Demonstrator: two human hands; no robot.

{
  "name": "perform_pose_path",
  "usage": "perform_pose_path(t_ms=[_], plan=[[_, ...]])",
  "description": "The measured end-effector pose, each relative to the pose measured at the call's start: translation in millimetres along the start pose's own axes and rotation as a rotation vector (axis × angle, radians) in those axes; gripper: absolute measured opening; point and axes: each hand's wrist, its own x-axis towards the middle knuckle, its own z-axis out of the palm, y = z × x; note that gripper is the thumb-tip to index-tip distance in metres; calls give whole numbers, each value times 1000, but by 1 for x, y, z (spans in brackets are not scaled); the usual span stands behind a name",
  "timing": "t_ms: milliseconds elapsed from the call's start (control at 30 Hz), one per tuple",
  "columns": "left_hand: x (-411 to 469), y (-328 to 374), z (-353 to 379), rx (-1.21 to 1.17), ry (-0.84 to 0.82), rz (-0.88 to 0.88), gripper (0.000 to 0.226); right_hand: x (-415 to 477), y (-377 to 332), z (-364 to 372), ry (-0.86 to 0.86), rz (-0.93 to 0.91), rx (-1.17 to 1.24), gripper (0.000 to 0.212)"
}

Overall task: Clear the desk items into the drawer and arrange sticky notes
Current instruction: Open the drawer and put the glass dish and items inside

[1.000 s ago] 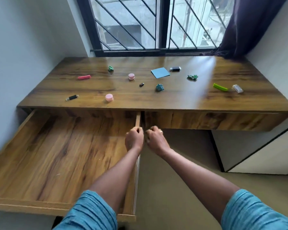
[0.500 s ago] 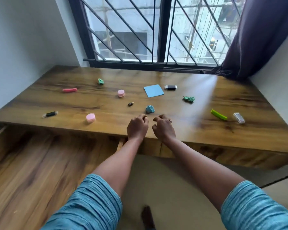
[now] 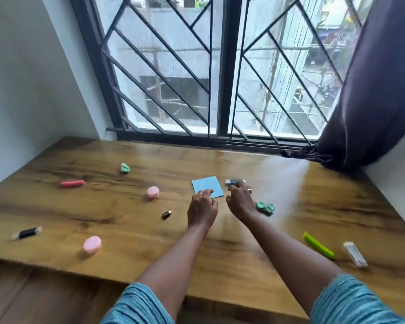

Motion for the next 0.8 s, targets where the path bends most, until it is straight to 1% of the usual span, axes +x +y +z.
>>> perform_pose_path(t_ms=[100, 233, 433, 533, 633, 800], plan=[[23, 6, 8, 10, 23, -21, 39, 38, 18, -7, -37, -19, -63, 33], [49, 10, 21, 30, 8, -61, 39, 79, 33, -13, -105, -22, -159, 35], [69, 13, 35, 47, 24, -108, 36, 106, 41, 5, -253, -154, -268, 36], [69, 9, 35, 61, 48, -102, 35, 106, 39, 14, -226, -167, -268, 31], [64, 0, 27, 91, 61, -70, 35, 105, 35, 17, -207, -155, -326, 29], [50, -33, -6, 125, 158, -6, 31, 95, 8, 22, -126, -87, -340, 28]])
